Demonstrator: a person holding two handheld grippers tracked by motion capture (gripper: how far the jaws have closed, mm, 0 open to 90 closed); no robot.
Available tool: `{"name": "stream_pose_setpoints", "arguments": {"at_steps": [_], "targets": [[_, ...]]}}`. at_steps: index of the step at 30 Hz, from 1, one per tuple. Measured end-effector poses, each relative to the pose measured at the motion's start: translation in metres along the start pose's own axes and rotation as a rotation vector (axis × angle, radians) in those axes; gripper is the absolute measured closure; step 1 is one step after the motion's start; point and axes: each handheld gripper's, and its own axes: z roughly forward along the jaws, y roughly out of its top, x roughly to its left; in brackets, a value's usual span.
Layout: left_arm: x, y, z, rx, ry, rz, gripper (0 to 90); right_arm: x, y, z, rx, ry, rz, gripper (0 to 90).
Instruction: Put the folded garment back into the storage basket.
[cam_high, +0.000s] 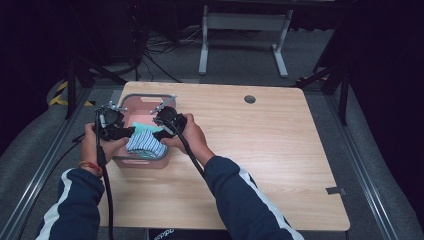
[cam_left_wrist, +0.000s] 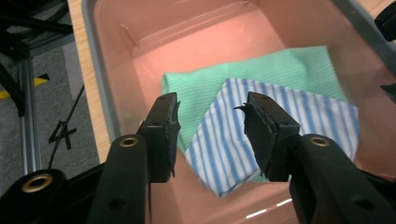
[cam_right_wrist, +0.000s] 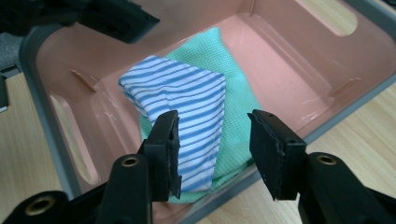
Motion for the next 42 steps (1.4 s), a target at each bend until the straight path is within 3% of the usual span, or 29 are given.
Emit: {"name": "stream_pose_setpoints", "arguments": {"at_steps": [3,10,16,18,25,27,33,42], "targets": [[-0.005,0.002,0.000,-0.017,-0.005,0.006,53.5,-0.001,-0.003,-0.007,-0.003,-0.004,-0.019,51.4],[-0.019,0.008,-0.003,-0.051,-0.026,0.028,48.3,-0.012,-0.012,-0.026,-0.026,-0.026,-0.011,49.4],[-0.042,0.018,-0.007,-0.094,-0.064,0.066,45.5,-0.023,-0.028,-0.048,-0.025,-0.058,-0.019,45.0],[-0.050,0.022,-0.008,-0.111,-0.082,0.097,44.9,-0.028,-0.033,-0.056,-0.028,-0.069,-0.012,43.3],[-0.072,0.026,-0.012,-0.133,-0.106,0.142,43.0,-0.040,-0.053,-0.074,-0.002,-0.091,-0.021,41.1],[-0.075,0.027,-0.012,-0.133,-0.114,0.139,42.4,-0.042,-0.056,-0.076,-0.004,-0.090,-0.022,40.4],[-0.090,0.025,-0.011,-0.162,-0.150,0.189,40.4,-0.051,-0.076,-0.093,0.012,-0.103,-0.031,38.7],[-0.111,0.020,-0.006,-0.161,-0.194,0.226,38.8,-0.059,-0.105,-0.112,0.017,-0.115,-0.030,37.8]]}}
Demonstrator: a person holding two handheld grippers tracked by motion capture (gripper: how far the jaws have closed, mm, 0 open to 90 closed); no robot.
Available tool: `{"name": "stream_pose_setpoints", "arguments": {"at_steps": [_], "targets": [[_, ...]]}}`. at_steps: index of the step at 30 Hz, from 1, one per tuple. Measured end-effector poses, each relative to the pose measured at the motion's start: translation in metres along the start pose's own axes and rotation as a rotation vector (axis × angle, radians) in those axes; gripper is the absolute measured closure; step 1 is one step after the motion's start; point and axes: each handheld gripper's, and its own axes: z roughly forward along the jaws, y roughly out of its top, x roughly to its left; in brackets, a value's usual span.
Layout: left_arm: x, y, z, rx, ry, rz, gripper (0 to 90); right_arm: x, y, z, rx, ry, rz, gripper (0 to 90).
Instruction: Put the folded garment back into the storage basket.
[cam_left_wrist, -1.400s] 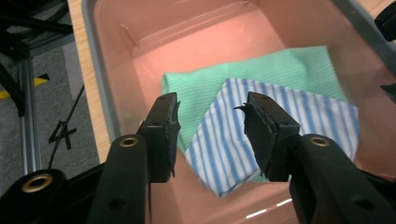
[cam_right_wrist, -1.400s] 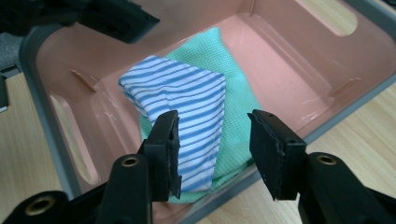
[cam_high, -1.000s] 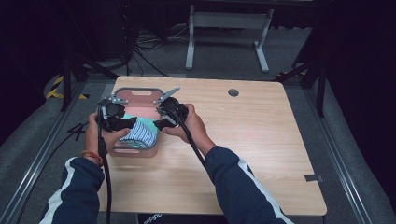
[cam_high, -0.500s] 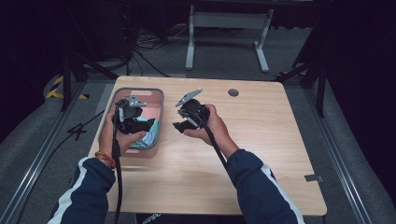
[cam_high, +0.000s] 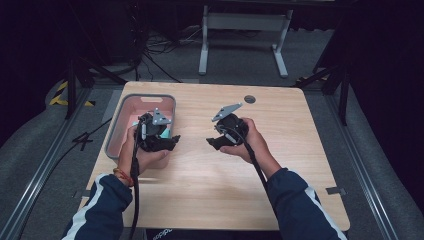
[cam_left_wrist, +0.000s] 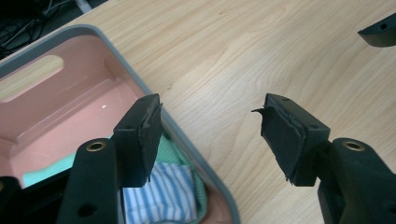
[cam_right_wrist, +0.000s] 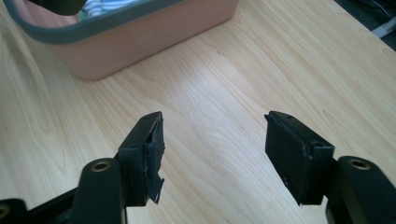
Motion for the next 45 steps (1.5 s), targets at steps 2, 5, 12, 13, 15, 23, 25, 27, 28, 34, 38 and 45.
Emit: {"name": "stream_pose_setpoints", "arguments": {"at_steps": [2,5,12,13,15,23,25,27,28,34,38,45], "targets": [[-0.004,0.001,0.001,-0.004,-0.009,0.020,38.5,-0.001,-0.007,-0.003,0.005,-0.002,0.001,37.2],[-0.012,0.002,0.005,-0.006,-0.028,0.038,37.9,-0.004,-0.019,-0.007,0.009,-0.010,-0.004,36.5],[-0.031,0.001,0.016,0.003,-0.069,0.087,37.0,-0.013,-0.043,-0.015,0.016,-0.021,0.023,36.0],[-0.033,0.000,0.017,0.003,-0.076,0.084,37.0,-0.014,-0.046,-0.016,0.016,-0.025,0.019,36.0],[-0.036,0.000,0.018,0.005,-0.082,0.091,37.0,-0.015,-0.048,-0.017,0.015,-0.025,0.021,35.8],[-0.058,-0.003,0.025,0.003,-0.123,0.135,36.8,-0.019,-0.072,-0.023,0.018,-0.030,0.031,35.3],[-0.064,-0.006,0.028,0.009,-0.130,0.144,36.6,-0.019,-0.078,-0.024,0.027,-0.030,0.030,35.0],[-0.071,-0.010,0.032,0.019,-0.143,0.149,36.5,-0.020,-0.086,-0.025,0.029,-0.028,0.034,34.9],[-0.074,-0.012,0.034,0.024,-0.146,0.154,36.4,-0.020,-0.089,-0.025,0.033,-0.031,0.036,34.9],[-0.089,-0.024,0.047,0.057,-0.171,0.183,35.5,-0.025,-0.110,-0.032,0.037,-0.041,0.048,34.4],[-0.092,-0.033,0.054,0.090,-0.179,0.206,34.8,-0.026,-0.125,-0.039,0.028,-0.044,0.049,33.0],[-0.093,-0.042,0.060,0.103,-0.189,0.231,33.5,-0.027,-0.147,-0.046,0.005,-0.043,0.049,32.1]]}}
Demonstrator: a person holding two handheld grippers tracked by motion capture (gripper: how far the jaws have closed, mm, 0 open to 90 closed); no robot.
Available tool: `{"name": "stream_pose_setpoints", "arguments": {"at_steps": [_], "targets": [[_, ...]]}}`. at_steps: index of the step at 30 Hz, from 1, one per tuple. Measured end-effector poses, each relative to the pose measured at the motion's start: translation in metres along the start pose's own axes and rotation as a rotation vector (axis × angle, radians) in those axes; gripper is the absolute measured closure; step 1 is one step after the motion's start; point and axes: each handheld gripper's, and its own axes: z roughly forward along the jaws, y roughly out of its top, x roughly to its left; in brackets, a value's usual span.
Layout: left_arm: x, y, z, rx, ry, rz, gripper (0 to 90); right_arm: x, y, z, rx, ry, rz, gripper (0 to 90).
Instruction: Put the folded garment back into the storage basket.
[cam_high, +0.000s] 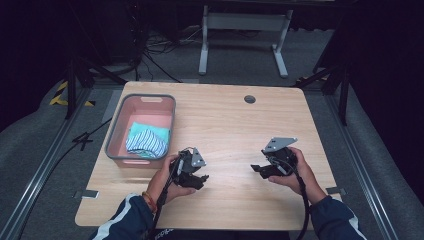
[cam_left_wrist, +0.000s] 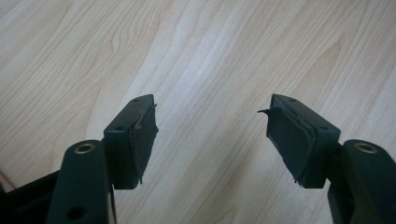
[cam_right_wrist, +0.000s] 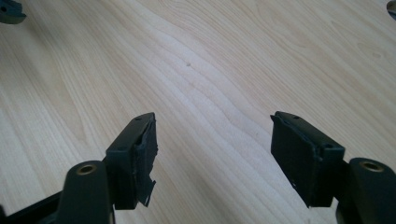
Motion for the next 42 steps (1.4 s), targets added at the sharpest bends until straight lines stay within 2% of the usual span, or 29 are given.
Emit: {"name": "stream_pose_setpoints", "arguments": {"at_steps": [6,11,14,17,21,23,27,29,31,33,35,42], "targets": [[0.000,-0.007,0.003,0.000,-0.019,0.021,31.7,0.001,-0.021,-0.003,-0.029,0.009,-0.010,30.7],[0.000,-0.017,0.007,-0.008,-0.031,0.016,29.7,0.001,-0.042,-0.005,-0.052,0.007,0.000,30.2],[0.001,-0.022,0.008,0.001,-0.044,0.019,28.3,-0.001,-0.055,-0.006,-0.072,0.012,0.029,30.2],[0.000,-0.027,0.008,-0.008,-0.057,0.027,26.8,0.000,-0.068,-0.006,-0.066,-0.007,0.041,29.4],[0.002,-0.035,0.008,-0.019,-0.086,0.030,24.6,0.000,-0.084,-0.006,-0.071,0.010,0.069,28.1],[0.002,-0.039,0.008,-0.032,-0.101,0.031,23.7,0.001,-0.089,-0.006,-0.061,-0.006,0.065,27.1],[0.000,-0.049,0.009,-0.035,-0.128,0.041,22.2,0.000,-0.102,-0.007,-0.059,-0.004,0.104,26.2],[0.001,-0.053,0.010,-0.059,-0.149,0.014,20.5,-0.001,-0.108,-0.006,-0.064,0.001,0.125,24.9],[0.002,-0.055,0.010,-0.061,-0.156,0.001,20.6,-0.003,-0.113,-0.006,-0.087,0.003,0.145,25.1],[0.003,-0.061,0.011,-0.106,-0.152,-0.012,19.7,-0.004,-0.114,-0.006,-0.097,-0.001,0.152,24.8],[0.001,-0.064,0.011,-0.129,-0.150,-0.018,18.5,-0.003,-0.115,-0.005,-0.117,-0.013,0.161,23.6],[0.002,-0.065,0.011,-0.122,-0.139,-0.030,16.1,-0.003,-0.114,-0.004,-0.115,-0.021,0.165,22.6]]}}
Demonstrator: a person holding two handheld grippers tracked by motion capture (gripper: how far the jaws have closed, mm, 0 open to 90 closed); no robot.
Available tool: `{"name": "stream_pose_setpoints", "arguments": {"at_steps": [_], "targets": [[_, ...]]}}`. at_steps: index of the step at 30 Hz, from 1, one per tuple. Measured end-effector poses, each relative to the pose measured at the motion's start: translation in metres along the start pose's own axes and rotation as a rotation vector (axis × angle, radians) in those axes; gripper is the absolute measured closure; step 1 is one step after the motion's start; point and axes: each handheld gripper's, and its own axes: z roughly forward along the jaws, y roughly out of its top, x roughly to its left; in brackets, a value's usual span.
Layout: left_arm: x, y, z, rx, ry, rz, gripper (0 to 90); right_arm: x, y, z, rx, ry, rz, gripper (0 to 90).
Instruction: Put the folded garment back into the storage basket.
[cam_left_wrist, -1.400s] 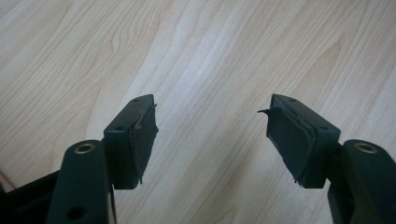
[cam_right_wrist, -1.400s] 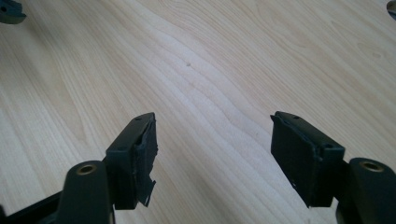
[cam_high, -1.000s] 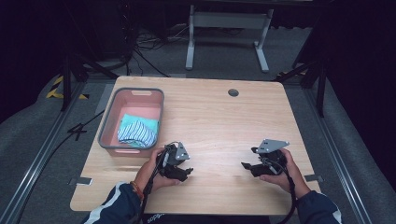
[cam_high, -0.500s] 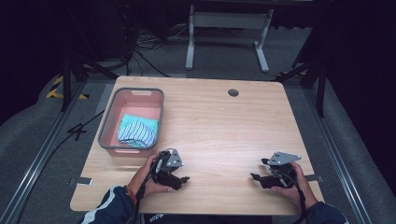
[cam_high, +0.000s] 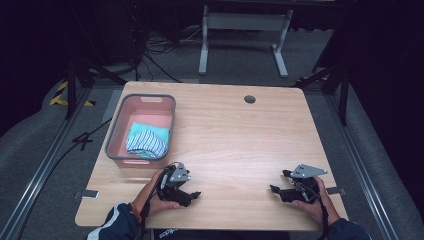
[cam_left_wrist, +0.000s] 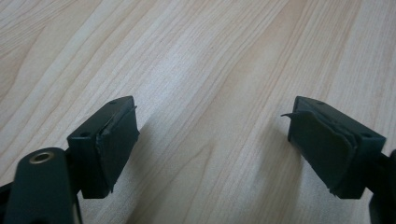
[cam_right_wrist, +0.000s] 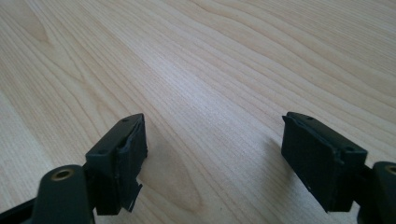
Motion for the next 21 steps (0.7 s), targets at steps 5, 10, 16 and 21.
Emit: {"name": "stream_pose_setpoints", "arguments": {"at_steps": [5,10,16,21], "targets": [[0.0001,0.0000,0.0000,0.001,0.001,-0.001,16.0,0.0002,-0.0003,-0.0003,0.002,-0.008,0.008,22.1],[0.0001,0.0000,0.0001,0.001,-0.001,-0.003,15.8,0.0002,-0.0006,-0.0006,0.002,-0.012,0.009,22.1],[0.0003,0.0002,0.0003,0.001,0.000,-0.002,15.5,0.0002,-0.0007,-0.0007,0.001,-0.012,0.010,22.1],[0.0002,0.0001,0.0002,0.003,0.000,-0.005,15.4,0.0000,-0.0008,-0.0008,0.001,-0.012,0.010,22.0]]}}
